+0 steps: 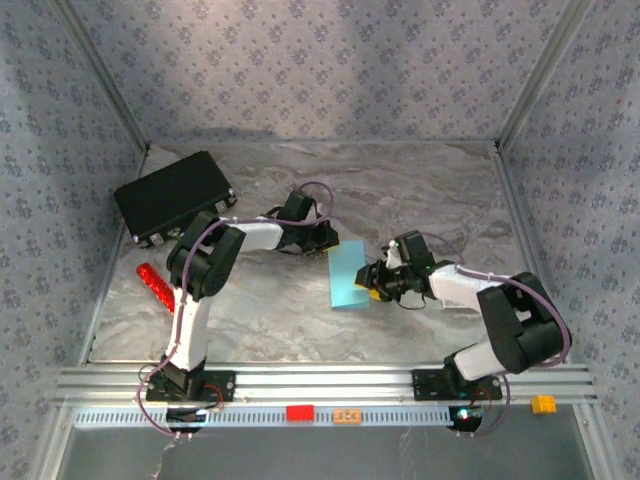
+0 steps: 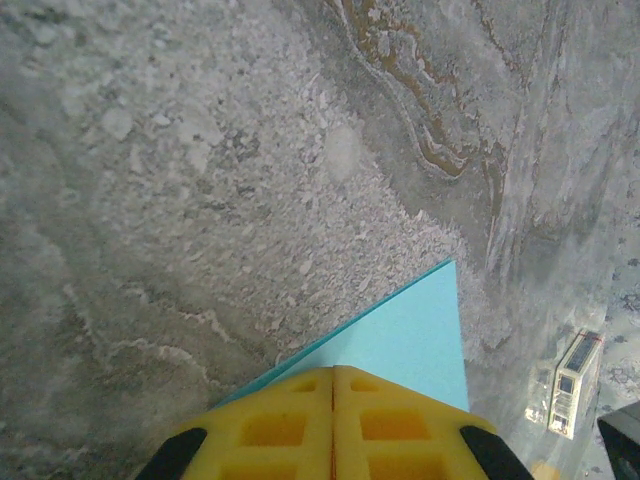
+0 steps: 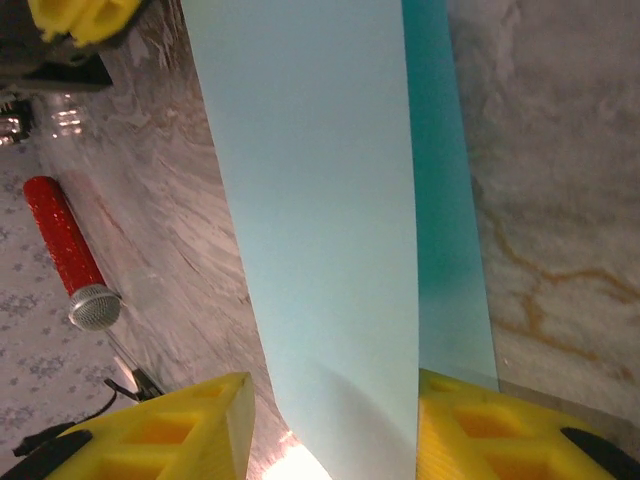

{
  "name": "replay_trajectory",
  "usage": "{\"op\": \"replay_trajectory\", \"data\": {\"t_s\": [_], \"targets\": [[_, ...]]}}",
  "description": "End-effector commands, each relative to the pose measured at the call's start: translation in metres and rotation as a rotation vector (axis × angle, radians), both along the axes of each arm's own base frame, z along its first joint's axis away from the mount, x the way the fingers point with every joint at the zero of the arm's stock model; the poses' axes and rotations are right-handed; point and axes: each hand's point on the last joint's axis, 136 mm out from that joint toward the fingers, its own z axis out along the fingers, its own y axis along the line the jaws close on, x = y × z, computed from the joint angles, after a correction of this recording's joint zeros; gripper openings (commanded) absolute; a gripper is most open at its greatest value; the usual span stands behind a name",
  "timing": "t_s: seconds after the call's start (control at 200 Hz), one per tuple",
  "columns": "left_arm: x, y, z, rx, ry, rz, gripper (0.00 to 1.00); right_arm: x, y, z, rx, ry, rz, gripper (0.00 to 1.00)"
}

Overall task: Fold a paper plane with a square sheet of paper (pick it up from the middle)
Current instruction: Fold the triangle a second time at the center of the table.

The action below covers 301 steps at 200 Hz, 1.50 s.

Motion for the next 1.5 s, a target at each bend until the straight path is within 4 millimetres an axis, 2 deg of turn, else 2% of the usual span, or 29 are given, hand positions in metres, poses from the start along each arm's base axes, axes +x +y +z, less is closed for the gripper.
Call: {"op": "replay_trajectory", "data": {"t_s": [0.0, 0.275, 0.52, 0.71, 0.795, 0.964, 1.079, 1.169, 1.289, 1.414, 1.499], "targets": [[-0.018, 0.006, -0.025, 0.048, 0.079, -0.011, 0.08, 0.013, 0.007, 0.008, 0.049, -0.023, -0.007, 0.43], [-0.018, 0.005, -0.022, 0.041, 0.077, -0.016, 0.08, 0.018, 0.007, 0.004, 0.082, -0.03, -0.018, 0.4], [-0.018, 0.003, -0.017, 0.036, 0.067, -0.023, 0.09, 0.024, 0.005, -0.002, 0.09, -0.029, -0.02, 0.28], [-0.014, -0.002, -0.002, 0.014, 0.045, -0.031, 0.12, 0.024, 0.004, -0.011, 0.08, -0.014, -0.019, 0.15], [-0.011, -0.005, 0.014, 0.012, 0.008, -0.045, 0.17, 0.025, 0.002, -0.014, 0.071, -0.011, -0.031, 0.11], [-0.011, -0.007, 0.054, 0.059, -0.101, -0.074, 0.4, 0.032, -0.006, -0.02, 0.041, -0.003, -0.117, 0.05], [-0.017, -0.004, 0.08, 0.096, -0.198, -0.086, 0.48, 0.038, -0.009, -0.02, 0.035, -0.008, -0.171, 0.05], [-0.023, 0.002, 0.085, 0.109, -0.227, -0.082, 0.49, 0.041, -0.011, -0.017, 0.031, -0.018, -0.19, 0.06], [-0.03, 0.007, 0.095, 0.073, -0.274, -0.07, 0.5, 0.042, -0.009, -0.009, 0.043, -0.044, -0.168, 0.11], [-0.045, 0.008, 0.104, 0.048, -0.334, -0.084, 0.5, 0.04, -0.005, -0.002, 0.062, -0.053, -0.121, 0.18], [-0.056, 0.008, 0.109, 0.041, -0.386, -0.097, 0.5, 0.04, -0.003, 0.0, 0.073, -0.058, -0.098, 0.18]]}}
